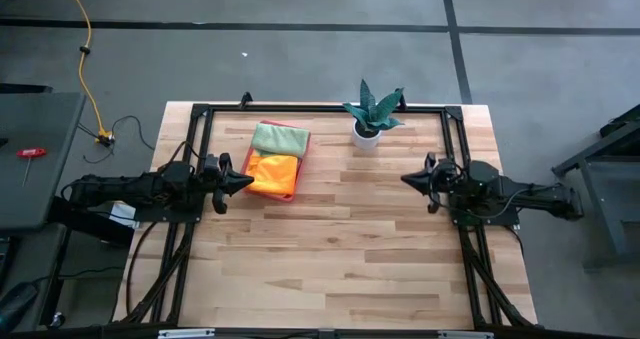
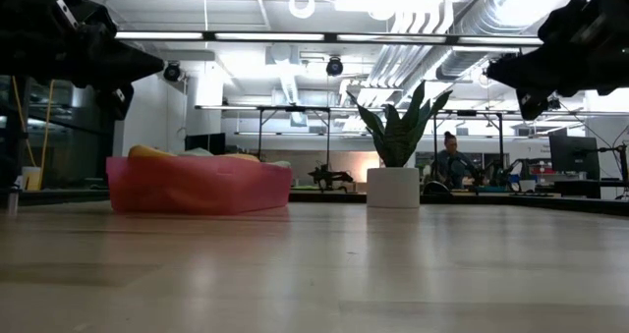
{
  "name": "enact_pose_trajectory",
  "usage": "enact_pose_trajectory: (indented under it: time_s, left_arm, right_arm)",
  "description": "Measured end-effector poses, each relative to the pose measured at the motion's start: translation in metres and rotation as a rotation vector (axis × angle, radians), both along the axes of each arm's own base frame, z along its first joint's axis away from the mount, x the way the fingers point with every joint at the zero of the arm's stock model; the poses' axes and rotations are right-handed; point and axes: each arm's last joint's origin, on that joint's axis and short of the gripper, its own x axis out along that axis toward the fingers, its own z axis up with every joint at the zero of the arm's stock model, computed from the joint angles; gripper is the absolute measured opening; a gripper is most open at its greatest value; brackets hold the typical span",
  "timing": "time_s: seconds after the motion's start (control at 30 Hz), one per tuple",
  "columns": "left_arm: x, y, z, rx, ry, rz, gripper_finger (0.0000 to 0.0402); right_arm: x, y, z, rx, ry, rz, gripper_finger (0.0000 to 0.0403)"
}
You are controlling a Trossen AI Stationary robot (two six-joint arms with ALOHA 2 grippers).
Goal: Fold microfiber towels
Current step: Return to Home Position
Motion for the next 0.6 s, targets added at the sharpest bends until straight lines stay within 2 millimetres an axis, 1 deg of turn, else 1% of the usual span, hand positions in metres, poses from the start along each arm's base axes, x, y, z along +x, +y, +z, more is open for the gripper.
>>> enact_pose_trajectory:
  time_s: [0.17, 0.6]
  left_arm:
    - [0.0000, 0.0000, 0.0000, 0.000, 0.000, 0.000, 0.0003]
    - [0.0000, 0.0000, 0.0001, 0.000, 0.000, 0.000, 0.0003]
  right_arm:
    - [-0.0001, -0.0006, -0.0003, 0.014, 0.001, -0.021, 0.0000]
    - [-0.0001, -0.0006, -0.0003, 0.191, -0.016, -0.021, 0.0000]
